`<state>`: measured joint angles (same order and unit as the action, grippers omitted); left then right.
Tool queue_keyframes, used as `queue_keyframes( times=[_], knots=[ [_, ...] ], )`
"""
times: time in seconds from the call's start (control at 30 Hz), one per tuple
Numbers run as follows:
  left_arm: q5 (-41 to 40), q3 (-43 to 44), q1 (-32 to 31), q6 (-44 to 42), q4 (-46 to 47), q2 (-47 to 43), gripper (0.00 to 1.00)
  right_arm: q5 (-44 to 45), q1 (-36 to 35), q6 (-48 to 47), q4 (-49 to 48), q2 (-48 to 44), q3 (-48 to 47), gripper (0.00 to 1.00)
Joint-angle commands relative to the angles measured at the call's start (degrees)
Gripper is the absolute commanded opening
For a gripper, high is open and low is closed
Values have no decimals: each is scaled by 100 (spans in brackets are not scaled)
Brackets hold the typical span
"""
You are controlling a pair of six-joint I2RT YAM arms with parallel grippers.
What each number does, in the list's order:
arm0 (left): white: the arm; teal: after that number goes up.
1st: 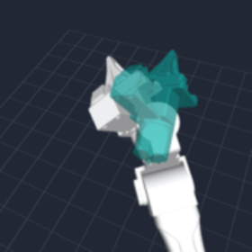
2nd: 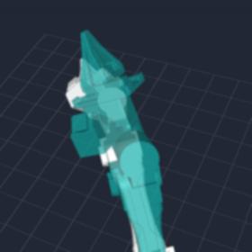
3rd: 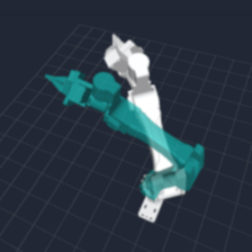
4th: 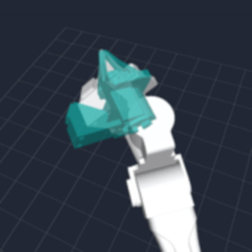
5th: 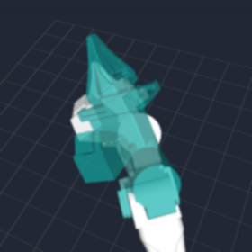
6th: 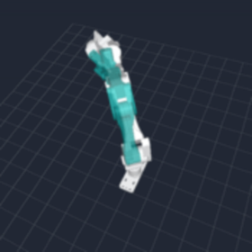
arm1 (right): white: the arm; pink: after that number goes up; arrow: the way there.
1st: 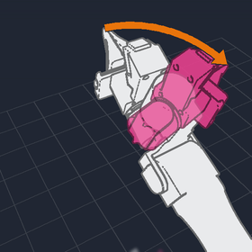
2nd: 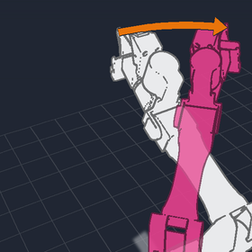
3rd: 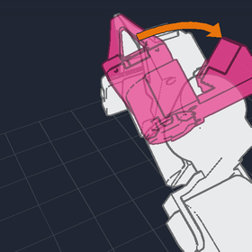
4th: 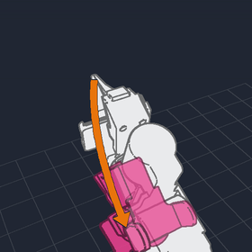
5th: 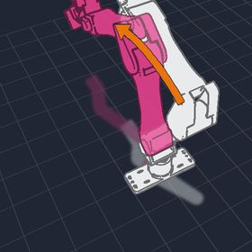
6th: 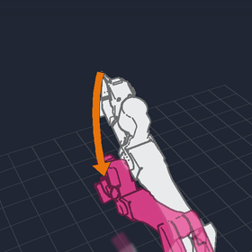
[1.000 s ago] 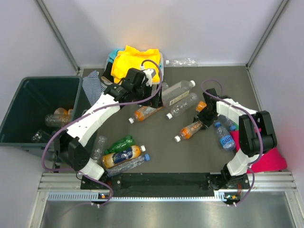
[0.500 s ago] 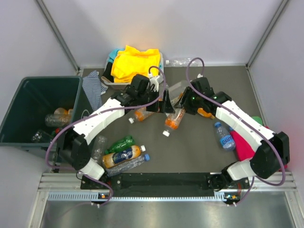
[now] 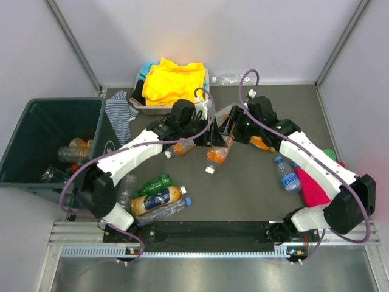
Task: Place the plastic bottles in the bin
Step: Pick up the plastic bottle at the center of the board, then place the plastic bottle in the trash bin.
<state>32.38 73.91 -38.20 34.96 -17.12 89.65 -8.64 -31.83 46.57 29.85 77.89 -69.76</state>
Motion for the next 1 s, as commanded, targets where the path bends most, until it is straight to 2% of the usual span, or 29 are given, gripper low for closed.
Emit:
queue_keyframes(
  times=[0.0,0.03,0.07,0.1,0.33,0.37,0.5,0.53,0.63,0.7,0.8,0.97],
  knots=[
    [-380,-122,-48,108,210,-131,47,-148,-77,28,-60,-309,-161,76],
    [-704,-105,-48,38,53,-253,42,-51,-86,19,38,-344,-187,90],
    [-863,-70,-30,2,-36,-316,41,29,-69,-24,135,-362,-240,97],
    [-1022,-26,-21,-50,-158,-377,40,169,-51,-42,292,-388,-266,99],
    [-3078,1281,391,-682,-2328,-597,36,434,572,19,654,-766,-223,99],
    [-3698,1467,583,-736,-2600,-624,36,425,660,2,654,-810,-170,99],
    [-4774,2607,1313,-1087,-3698,-817,37,381,1038,-112,768,-959,-82,99],
    [-4915,2802,1680,-1157,-3823,-835,38,390,1074,-139,803,-968,-65,99],
    [-5557,3655,2148,-1509,-4332,-800,39,381,1118,-165,839,-986,-3,99],
    [-6161,4329,2272,-1728,-4606,-660,41,372,1127,-174,830,-986,23,99],
    [-6655,4999,2597,-1904,-4932,-571,42,320,1153,-165,821,-925,24,99],
    [-7446,5283,2844,-2037,-4924,-808,42,311,1162,-192,812,-802,-73,99]
  ],
)
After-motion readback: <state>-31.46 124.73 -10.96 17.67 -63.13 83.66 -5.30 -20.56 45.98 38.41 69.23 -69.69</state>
